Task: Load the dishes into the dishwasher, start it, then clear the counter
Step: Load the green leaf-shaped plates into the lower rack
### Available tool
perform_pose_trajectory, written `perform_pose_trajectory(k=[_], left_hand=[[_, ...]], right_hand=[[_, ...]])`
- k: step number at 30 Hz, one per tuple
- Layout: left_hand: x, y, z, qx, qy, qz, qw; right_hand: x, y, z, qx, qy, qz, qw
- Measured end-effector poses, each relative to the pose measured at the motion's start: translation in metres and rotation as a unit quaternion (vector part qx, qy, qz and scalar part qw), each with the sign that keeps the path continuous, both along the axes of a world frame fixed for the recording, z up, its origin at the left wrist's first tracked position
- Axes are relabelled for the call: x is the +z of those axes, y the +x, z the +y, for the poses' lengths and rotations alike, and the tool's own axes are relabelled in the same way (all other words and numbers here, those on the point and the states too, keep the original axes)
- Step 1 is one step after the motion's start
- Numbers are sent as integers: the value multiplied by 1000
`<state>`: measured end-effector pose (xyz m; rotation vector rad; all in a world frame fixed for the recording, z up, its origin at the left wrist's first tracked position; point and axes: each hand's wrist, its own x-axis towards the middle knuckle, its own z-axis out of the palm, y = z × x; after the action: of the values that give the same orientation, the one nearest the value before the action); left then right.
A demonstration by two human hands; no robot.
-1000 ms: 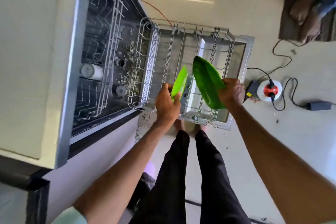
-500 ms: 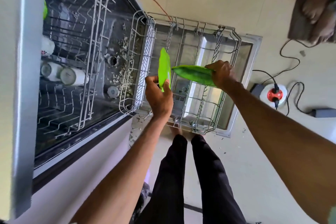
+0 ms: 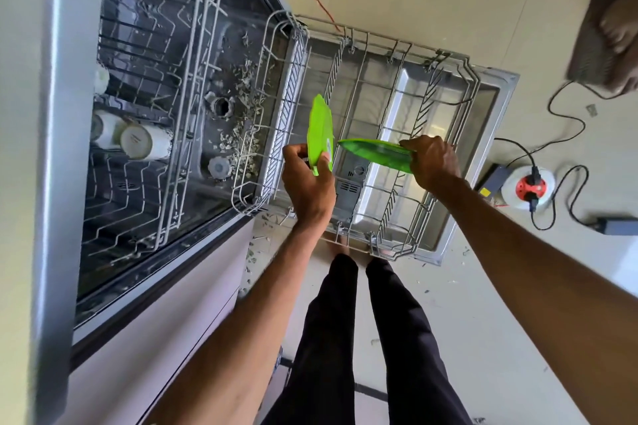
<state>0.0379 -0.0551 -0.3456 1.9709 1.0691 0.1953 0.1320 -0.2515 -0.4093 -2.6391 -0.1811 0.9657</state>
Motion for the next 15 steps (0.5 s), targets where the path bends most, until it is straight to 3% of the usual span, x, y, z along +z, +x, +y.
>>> perform_pose_trajectory(k=[8,15], left_hand=[[-2,12,2,-7,-7,-2,1000],[-7,12,1,-15,-12,15,1000]], right_hand=[[-6,-16,6,28,-13,-36,999],[-23,-30,4,41,10,0,999]])
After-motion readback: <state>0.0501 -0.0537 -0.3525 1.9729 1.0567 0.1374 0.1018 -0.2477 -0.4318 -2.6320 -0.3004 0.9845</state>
